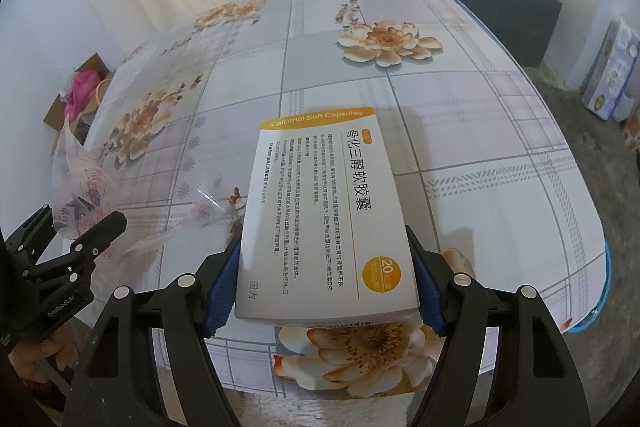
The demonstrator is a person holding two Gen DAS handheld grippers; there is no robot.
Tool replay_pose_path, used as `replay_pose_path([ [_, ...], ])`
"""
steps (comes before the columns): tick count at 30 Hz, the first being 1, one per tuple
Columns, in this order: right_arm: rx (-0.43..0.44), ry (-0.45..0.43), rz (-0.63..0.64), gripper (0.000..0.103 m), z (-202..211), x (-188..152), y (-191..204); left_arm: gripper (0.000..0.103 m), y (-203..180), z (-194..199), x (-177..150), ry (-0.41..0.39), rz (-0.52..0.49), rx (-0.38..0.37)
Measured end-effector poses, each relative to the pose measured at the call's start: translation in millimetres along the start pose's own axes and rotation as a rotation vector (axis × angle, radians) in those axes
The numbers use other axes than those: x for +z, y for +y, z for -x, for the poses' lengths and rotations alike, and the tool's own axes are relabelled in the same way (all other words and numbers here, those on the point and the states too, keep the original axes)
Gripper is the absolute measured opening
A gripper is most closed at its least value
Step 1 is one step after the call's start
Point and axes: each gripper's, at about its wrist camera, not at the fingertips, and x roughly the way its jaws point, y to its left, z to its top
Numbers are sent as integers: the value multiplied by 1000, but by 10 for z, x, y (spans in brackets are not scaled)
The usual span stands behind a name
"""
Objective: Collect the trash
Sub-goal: 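Lift the plastic bag with the left gripper while the right gripper holds the box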
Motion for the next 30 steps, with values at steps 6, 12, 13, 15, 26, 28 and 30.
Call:
replay_pose_path([
  [6, 2, 16, 2, 69, -25, -4, 7, 62, -13, -39, -24, 45, -5, -36],
  [12, 8, 33, -2, 69, -72, -15, 6, 83, 110, -88, -64, 104, 92, -153],
  [13, 10, 34, -4, 69, -74, -20, 7, 84, 137, -81, -61, 108, 102, -164],
  [15, 13, 36, -5, 69, -82, -24, 4, 85, 173, -56, -52, 108, 114, -183],
  [26, 33, 43, -12, 69, -109, -46, -21, 86, 352, 8, 163, 83, 198, -261],
  [28, 34, 42, -15, 69, -110, -52, -29, 86, 368, -18, 186, 88, 201, -274],
  [30, 37, 42, -19, 69, -111, -58, -37, 86, 368, -69, 198, 97, 199, -260],
])
